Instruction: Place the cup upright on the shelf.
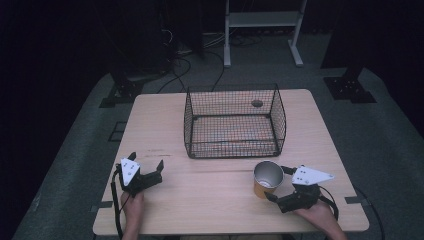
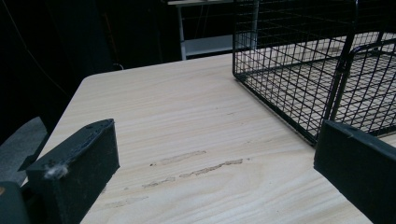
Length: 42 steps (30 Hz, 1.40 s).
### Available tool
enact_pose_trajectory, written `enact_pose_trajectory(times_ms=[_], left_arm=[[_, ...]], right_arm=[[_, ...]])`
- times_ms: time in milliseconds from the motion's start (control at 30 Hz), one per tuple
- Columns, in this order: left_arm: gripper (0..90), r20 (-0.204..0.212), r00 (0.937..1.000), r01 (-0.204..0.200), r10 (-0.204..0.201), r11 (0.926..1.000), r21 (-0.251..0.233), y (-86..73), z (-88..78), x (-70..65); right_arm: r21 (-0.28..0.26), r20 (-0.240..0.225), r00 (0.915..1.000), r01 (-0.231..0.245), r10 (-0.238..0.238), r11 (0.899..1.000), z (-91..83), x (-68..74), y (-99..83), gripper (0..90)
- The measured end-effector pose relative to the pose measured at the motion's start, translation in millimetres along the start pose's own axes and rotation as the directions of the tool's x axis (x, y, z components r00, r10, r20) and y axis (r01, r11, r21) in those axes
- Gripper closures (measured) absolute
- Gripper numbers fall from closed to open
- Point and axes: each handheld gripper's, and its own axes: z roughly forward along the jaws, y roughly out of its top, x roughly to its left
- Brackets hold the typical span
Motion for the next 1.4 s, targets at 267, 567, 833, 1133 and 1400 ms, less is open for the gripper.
enact_pose_trajectory(times_ms=[267,567,833,1133,1400], left_arm=[[0.0,0.000,1.0000,-0.001,0.001,1.0000,0.000,0.0,0.0,-0.1],[0.0,0.001,1.0000,-0.002,0.002,1.0000,0.000,0.0,-0.1,-0.2],[0.0,0.001,1.0000,-0.002,0.002,1.0000,-0.001,0.0,-0.2,-0.2],[0.0,0.000,1.0000,-0.004,0.004,1.0000,0.000,-0.1,-0.2,-0.3],[0.0,0.001,1.0000,-0.002,0.002,1.0000,0.001,0.0,-0.2,-0.1]], right_arm=[[-0.013,-0.005,1.0000,-0.005,0.005,1.000,9.4,0.7,3.6,2.2],[-0.026,0.001,0.9998,-0.020,0.020,0.999,15.7,-1.2,5.8,7.0],[-0.033,-0.028,0.9993,-0.026,0.025,0.999,14.8,-2.6,8.3,12.3],[-0.051,-0.052,0.9985,-0.022,0.019,0.998,7.7,-4.4,23.8,12.2],[-0.044,-0.072,0.9973,-0.018,0.015,0.999,4.1,-10.7,44.4,12.2]])
